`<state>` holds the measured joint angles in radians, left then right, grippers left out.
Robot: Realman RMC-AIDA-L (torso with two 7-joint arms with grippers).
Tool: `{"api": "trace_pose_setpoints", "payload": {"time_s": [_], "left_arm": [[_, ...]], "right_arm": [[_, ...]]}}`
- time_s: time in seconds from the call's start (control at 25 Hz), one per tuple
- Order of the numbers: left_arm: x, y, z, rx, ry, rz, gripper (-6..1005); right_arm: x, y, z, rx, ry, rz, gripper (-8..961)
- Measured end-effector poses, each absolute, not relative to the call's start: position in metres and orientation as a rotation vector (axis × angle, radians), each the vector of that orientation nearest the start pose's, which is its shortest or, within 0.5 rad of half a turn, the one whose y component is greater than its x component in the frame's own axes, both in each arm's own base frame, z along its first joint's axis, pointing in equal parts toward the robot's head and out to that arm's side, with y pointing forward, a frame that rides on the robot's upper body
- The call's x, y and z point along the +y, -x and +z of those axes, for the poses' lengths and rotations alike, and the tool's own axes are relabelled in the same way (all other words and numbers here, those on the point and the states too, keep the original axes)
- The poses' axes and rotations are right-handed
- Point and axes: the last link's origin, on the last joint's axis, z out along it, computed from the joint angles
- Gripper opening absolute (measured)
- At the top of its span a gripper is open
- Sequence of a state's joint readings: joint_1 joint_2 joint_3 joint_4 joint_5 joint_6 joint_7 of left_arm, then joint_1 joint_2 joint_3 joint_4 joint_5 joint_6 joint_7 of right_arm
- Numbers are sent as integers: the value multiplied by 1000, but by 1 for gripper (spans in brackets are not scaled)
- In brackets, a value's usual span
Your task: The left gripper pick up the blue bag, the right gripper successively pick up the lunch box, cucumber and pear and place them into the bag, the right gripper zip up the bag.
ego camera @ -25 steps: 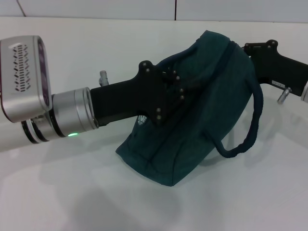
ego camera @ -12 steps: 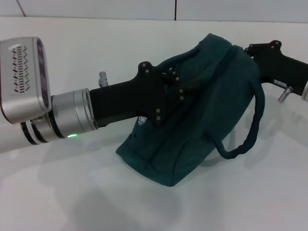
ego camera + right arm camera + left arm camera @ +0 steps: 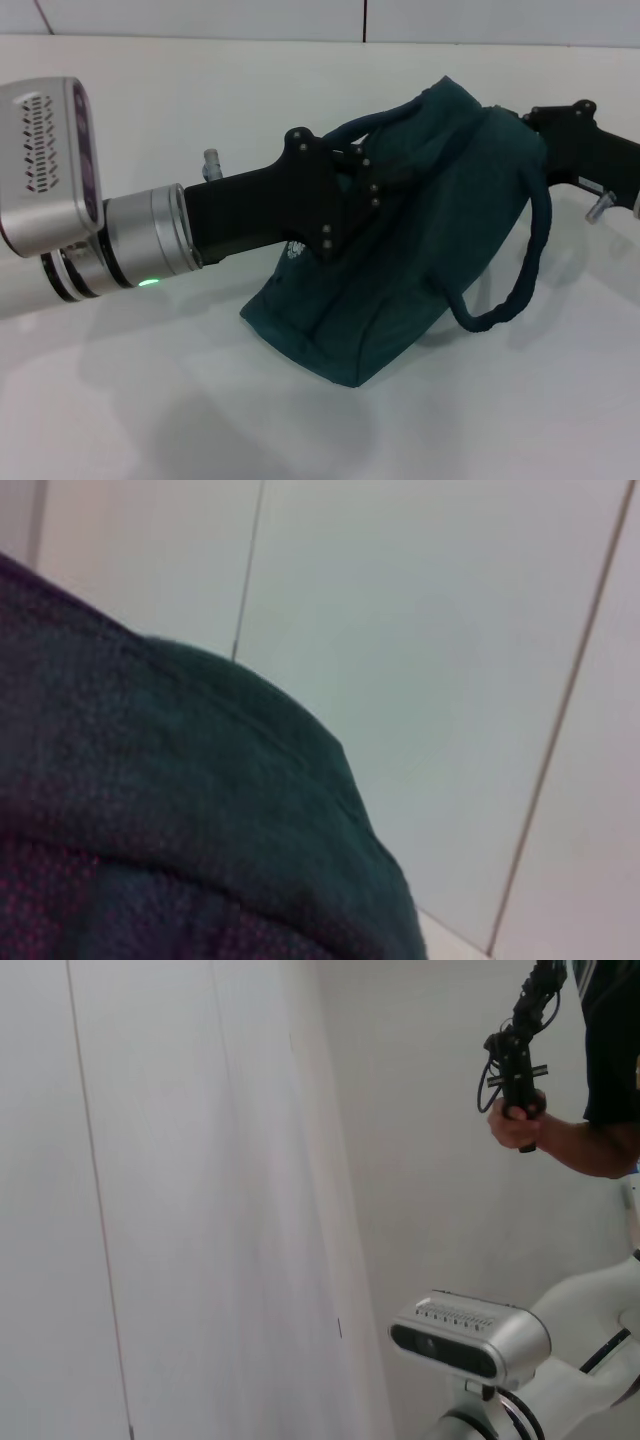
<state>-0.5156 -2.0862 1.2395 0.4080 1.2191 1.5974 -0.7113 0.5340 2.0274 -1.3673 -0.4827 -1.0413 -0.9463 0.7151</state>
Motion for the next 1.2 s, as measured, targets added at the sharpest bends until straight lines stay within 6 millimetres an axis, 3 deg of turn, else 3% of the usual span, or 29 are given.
{"api": "trace_pose_setpoints", "payload": {"time_s": [0.4,0.72,1.12,1.2], "left_arm": [[305,204,-44,72,2565,-1193,161],[311,207,-40,-50,2470,-1251,183],[309,217,-34,-152,2382,-1284,210],[308,221,-31,-180,2344,-1293,215]], "right_arm": [[387,-258,-25,207,2294,556,120],[389,-253,-27,202,2295,570,142],[392,-245,-13,236,2218,690,170],[392,-244,-8,231,2200,710,246]]}}
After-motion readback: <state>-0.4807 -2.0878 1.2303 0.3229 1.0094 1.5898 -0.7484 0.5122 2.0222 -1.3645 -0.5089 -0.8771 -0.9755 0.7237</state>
